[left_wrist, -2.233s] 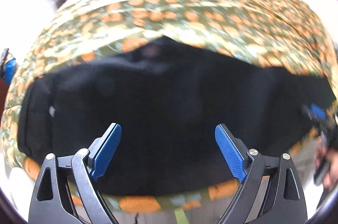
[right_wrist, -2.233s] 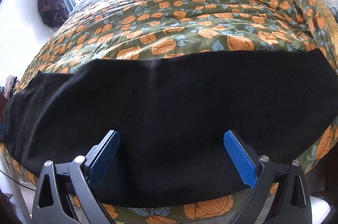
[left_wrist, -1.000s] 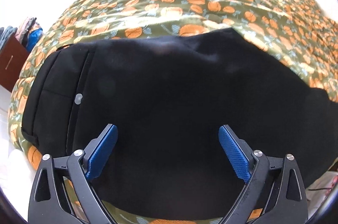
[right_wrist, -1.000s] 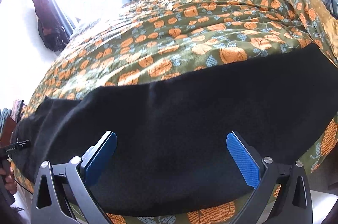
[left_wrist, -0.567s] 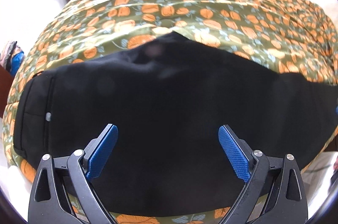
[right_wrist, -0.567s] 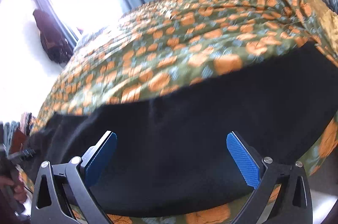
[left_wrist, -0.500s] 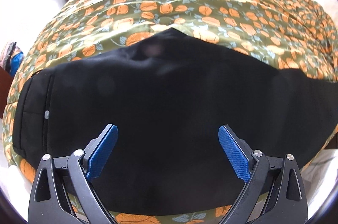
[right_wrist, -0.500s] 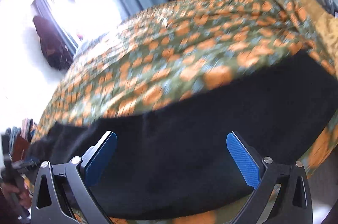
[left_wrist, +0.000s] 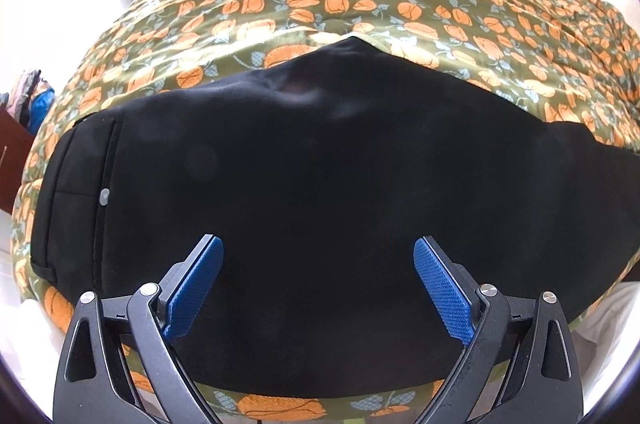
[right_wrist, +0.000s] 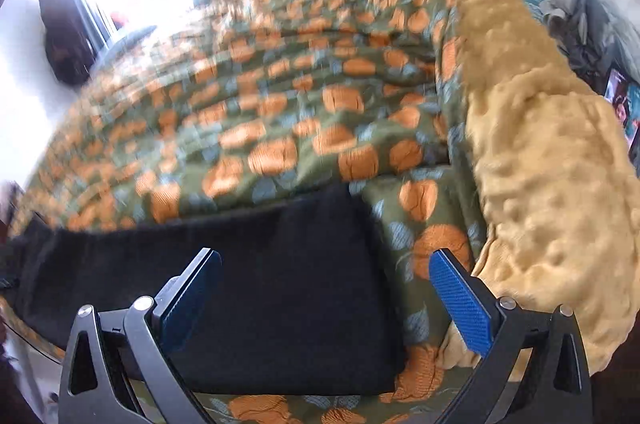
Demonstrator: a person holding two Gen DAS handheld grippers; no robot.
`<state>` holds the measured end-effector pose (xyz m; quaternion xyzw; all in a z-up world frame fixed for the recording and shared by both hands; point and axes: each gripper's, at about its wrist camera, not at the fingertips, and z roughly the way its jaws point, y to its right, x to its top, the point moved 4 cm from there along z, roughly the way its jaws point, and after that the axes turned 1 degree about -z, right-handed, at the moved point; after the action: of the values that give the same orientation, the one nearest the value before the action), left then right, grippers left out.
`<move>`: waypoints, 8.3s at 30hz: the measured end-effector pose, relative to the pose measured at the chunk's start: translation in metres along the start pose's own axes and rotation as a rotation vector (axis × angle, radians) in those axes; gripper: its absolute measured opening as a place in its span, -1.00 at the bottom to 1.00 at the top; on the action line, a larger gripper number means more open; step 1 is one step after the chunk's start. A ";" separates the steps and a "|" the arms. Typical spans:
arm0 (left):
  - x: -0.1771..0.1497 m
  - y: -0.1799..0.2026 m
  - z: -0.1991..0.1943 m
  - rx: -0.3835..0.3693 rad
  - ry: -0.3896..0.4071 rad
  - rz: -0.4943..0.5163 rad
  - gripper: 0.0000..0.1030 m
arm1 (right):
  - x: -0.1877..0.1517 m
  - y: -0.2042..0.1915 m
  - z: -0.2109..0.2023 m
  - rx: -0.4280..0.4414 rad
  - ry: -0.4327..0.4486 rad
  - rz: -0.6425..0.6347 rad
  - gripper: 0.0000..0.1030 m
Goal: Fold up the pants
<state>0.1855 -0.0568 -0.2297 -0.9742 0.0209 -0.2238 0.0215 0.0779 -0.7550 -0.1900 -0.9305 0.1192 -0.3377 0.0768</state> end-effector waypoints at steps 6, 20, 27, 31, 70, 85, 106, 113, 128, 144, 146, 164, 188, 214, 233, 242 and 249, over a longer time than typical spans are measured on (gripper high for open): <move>-0.001 0.005 0.003 -0.009 -0.018 -0.007 0.88 | 0.001 -0.005 0.027 0.104 -0.071 -0.030 0.99; -0.003 0.007 0.003 0.004 -0.022 0.012 0.88 | -0.017 0.005 0.068 0.218 -0.313 -0.008 0.78; -0.003 0.008 0.004 -0.002 -0.028 0.012 0.88 | -0.024 0.020 0.075 0.213 -0.351 0.047 0.28; -0.003 0.006 0.004 0.004 -0.025 0.015 0.88 | -0.025 0.018 0.071 0.244 -0.352 0.066 -0.28; -0.002 0.014 -0.030 -0.117 0.041 -0.007 0.88 | -0.105 -0.380 0.005 0.130 0.114 -0.389 0.78; 0.013 0.230 -0.054 -0.540 0.009 0.458 -0.25 | -0.098 -0.201 -0.047 -0.085 0.263 0.236 1.00; 0.009 0.241 -0.003 -0.600 -0.223 0.259 0.22 | -0.112 -0.224 -0.025 0.019 0.183 0.174 1.00; 0.011 0.246 0.000 -0.531 -0.221 0.278 -0.87 | -0.113 -0.223 -0.026 0.017 0.192 0.186 1.00; 0.011 0.099 -0.031 -0.416 -0.131 0.184 -0.86 | -0.107 -0.227 -0.027 0.075 0.203 0.203 1.00; -0.001 0.092 -0.017 -0.319 -0.103 0.188 0.00 | -0.083 -0.340 0.072 0.317 -0.198 -0.084 1.00; 0.001 0.086 -0.028 -0.312 -0.066 0.173 0.22 | -0.066 -0.339 0.054 0.329 -0.154 -0.061 1.00; 0.012 0.103 -0.052 -0.285 0.065 0.200 0.47 | -0.118 -0.340 0.032 0.229 -0.155 -0.058 1.00; 0.024 -0.052 -0.047 -0.076 0.058 -0.058 0.61 | -0.095 -0.432 0.062 0.289 -0.199 -0.239 1.00; 0.016 -0.219 0.033 -0.253 -0.129 -0.365 0.65 | -0.130 -0.364 0.020 0.279 -0.110 -0.003 1.00; 0.015 -0.222 0.028 -0.113 -0.172 -0.333 -0.17 | -0.133 -0.351 0.019 0.291 -0.076 0.045 1.00; 0.025 -0.200 -0.049 -0.097 -0.046 -0.367 -0.65 | -0.131 -0.346 0.017 0.302 -0.049 0.060 1.00; 0.054 -0.112 -0.107 -0.245 0.031 -0.272 -0.72 | -0.130 -0.340 0.018 0.312 -0.041 0.094 1.00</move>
<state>0.1904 0.0488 -0.1038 -0.9598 -0.0835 -0.2353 -0.1283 0.0509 -0.3918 -0.2075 -0.9074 0.1070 -0.3292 0.2384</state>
